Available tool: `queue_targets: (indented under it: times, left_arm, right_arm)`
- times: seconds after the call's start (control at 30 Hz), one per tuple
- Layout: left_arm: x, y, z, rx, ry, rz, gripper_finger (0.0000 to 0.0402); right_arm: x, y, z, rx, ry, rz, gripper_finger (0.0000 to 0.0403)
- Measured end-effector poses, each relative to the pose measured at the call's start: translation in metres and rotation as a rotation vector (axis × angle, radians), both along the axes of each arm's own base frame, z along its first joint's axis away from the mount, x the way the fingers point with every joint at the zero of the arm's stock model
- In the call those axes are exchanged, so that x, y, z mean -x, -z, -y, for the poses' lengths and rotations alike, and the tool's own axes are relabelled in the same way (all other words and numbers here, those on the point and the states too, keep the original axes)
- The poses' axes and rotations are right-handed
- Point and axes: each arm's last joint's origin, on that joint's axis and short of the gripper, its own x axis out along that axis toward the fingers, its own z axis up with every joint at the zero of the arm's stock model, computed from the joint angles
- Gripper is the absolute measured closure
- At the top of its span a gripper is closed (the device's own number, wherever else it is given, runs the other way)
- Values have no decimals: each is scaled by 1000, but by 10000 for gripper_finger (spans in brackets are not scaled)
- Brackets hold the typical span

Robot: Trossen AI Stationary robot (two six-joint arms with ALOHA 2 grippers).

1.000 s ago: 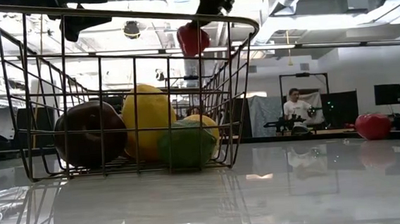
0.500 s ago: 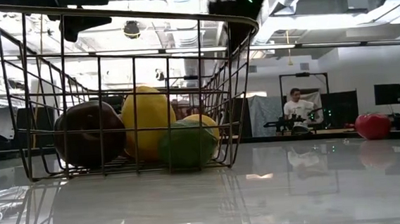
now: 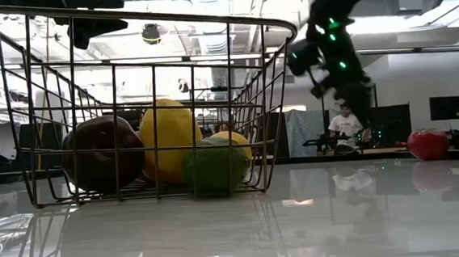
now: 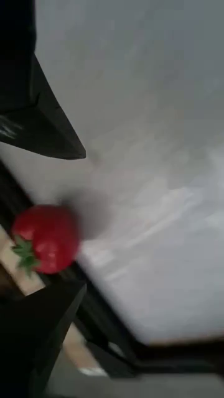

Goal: Sort produce into baskets
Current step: Put the red tomato into the basket

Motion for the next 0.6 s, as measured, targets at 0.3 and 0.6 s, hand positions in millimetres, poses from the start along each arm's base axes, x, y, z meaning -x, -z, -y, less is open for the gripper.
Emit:
queue_targets:
  times: [0.3, 0.6]
  left_arm:
    - [0, 0, 0, -10, -1, -2, 162]
    - [0, 0, 0, -7, -4, -4, 162]
  right_arm:
    - [52, 38, 19, 2, 194, -194, 42]
    - [76, 57, 16, -27, 316, -258, 42]
